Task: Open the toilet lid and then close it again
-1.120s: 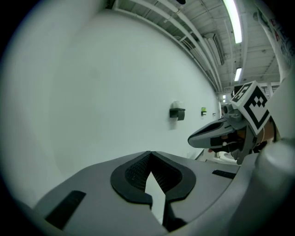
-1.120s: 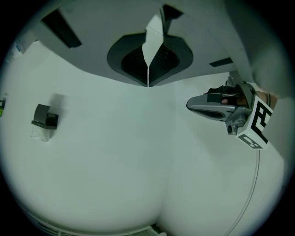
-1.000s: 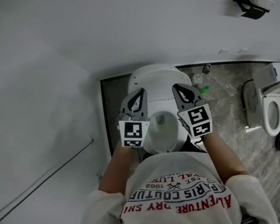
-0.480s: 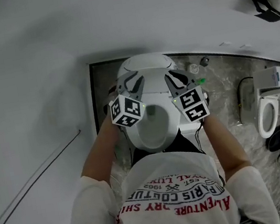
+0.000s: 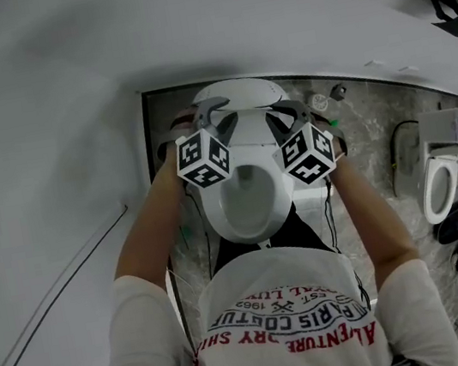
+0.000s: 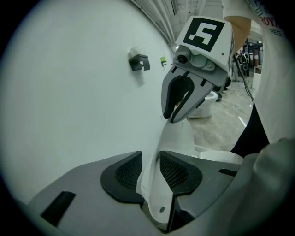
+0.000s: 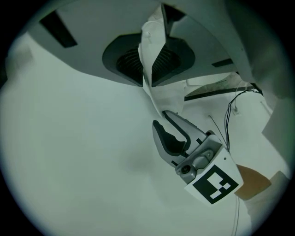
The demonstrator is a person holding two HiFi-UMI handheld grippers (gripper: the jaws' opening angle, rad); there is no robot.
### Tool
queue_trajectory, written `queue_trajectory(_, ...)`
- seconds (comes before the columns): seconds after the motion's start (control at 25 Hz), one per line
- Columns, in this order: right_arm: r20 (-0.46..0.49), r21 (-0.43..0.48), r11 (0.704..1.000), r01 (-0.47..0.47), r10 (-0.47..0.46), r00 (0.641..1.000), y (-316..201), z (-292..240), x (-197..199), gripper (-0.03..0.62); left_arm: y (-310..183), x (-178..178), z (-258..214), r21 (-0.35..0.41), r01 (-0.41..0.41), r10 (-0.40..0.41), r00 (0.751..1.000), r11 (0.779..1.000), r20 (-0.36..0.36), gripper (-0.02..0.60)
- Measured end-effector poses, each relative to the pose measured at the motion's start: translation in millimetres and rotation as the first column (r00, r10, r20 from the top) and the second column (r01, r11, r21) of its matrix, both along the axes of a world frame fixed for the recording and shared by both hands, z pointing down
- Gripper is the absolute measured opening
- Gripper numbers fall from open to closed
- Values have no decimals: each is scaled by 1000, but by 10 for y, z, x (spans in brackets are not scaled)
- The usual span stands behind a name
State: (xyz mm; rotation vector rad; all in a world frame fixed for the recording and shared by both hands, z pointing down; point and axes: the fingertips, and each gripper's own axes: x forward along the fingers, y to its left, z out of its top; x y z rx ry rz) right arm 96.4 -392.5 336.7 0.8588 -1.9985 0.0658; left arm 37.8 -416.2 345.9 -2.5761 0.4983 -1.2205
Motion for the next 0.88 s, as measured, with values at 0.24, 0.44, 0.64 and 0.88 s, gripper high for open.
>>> queue_trajectory(0.24,-50,-2,1000,31,-31,998,-1,1,-17,21,72,-2,44,-12,-70,71,997,997,19,69)
queue_trajectory(0.44,-80,-17,997,74,-75,994,133,-9,-43,21,207,-20,20,-19,-105,105,994,994,15,58)
queue_trajectory(0.64,-112,-23,994,104,-106,988,346,-36,-115,21,423,-86,-11,-29,-150,150,988,988,19,48)
queue_trajectory(0.88,-105,-45,994,101,-105,989,686,-80,-202,21,754,-175,-59,-39,-180,180,984,983,-6,43)
